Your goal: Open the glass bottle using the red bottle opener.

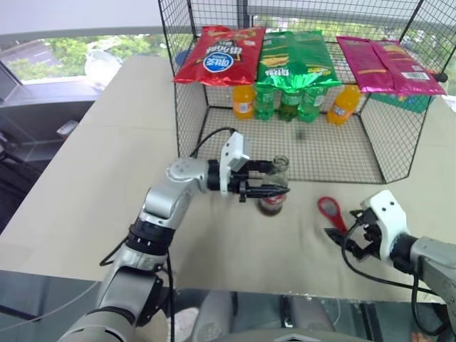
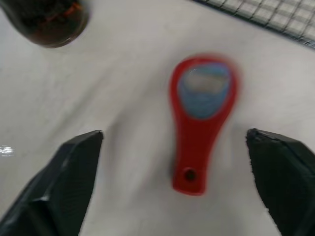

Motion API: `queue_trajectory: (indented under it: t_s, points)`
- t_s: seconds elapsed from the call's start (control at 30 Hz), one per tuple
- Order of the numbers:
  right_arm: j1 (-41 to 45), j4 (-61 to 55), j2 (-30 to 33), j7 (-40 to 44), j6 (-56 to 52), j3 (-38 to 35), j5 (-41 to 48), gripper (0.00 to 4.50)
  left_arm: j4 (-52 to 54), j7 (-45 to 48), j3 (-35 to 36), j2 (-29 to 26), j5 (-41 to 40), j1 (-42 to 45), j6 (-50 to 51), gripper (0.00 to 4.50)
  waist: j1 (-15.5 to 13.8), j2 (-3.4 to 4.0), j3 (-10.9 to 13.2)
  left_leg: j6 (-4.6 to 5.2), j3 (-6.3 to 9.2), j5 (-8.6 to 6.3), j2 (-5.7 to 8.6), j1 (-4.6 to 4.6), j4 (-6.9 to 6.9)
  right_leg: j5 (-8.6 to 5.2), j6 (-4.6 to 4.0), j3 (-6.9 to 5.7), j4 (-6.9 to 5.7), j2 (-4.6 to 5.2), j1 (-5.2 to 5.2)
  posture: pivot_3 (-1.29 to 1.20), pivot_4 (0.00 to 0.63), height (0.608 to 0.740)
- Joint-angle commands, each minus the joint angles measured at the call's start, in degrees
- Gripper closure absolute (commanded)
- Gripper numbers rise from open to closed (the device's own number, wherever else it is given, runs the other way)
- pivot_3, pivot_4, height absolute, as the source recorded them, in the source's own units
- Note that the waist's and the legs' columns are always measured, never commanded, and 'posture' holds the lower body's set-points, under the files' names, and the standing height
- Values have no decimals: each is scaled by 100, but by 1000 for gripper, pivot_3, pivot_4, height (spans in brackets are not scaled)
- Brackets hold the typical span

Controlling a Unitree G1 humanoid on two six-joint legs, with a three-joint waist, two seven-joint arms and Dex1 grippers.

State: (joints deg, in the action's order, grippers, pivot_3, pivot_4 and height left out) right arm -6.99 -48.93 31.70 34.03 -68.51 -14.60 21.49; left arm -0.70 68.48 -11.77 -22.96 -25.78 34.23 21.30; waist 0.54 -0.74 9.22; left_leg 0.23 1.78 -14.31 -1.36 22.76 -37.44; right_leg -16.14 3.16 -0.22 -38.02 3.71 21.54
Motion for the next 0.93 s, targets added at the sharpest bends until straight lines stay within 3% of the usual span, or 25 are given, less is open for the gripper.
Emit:
queue_trajectory:
  t_s: [0.03, 0.17, 0.27, 0.43, 0.53, 0.7, 0.93]
  points:
    - [-47, -134, 99, -100, 348, -145, 29, 0, 187, -113, 266, 47, -158, 48, -57, 1254, 0, 0, 0, 0, 0, 0, 0, 1, 0, 0, 0, 0, 0, 0, 0, 0, 150, 740]
    - [-133, -61, 91, -116, 944, -169, -17, 0, 514, -204, 517, 57, -491, -32, 65, 59, 3, -2, 1, 0, 2, 0, 0, 4, 2, 0, 0, 0, 3, 0, 2, 0, 150, 740]
    - [-409, 11, 93, -114, 1882, -104, -302, 0, 1103, -148, 837, -191, -1032, -324, 451, 59, 8, -2, 1, 0, 3, 0, 0, 5, 3, -1, 1, 1, 4, 1, 3, 0, 150, 740]
    - [-1193, 424, -719, 206, 3981, -210, -123, 0, 1964, -1014, 1835, -673, -1980, -1089, 1443, 59, 20, -3, 1, -1, 11, 0, -7, 2, 16, -2, 0, 1, 7, -1, 7, 0, 150, 740]
    - [-1610, 1244, -895, 664, 5374, -373, -225, 0, 2208, -1903, 2442, -425, -1688, -1942, 1031, 59, 20, 1, 1, -1, 5, 0, -9, -4, 15, -2, 1, 9, 7, 3, 5, 0, 150, 740]
    - [-1933, 2224, -735, 1382, 6824, -626, -155, 0, 2561, -2265, 2526, -292, -1136, -3378, 450, 59, 8, -6, 4, 0, -5, -1, -3, -13, 13, 0, 1, 18, 9, 12, -1, 0, 150, 740]
    - [-2117, 3094, -557, 1750, 7705, -970, 55, 0, 2537, -2551, 2656, -235, -753, -4232, -188, 59, -43, -4, 2, -1, 0, -1, -8, -21, 13, -11, -21, 11, 6, 8, -5, 0, 150, 740]
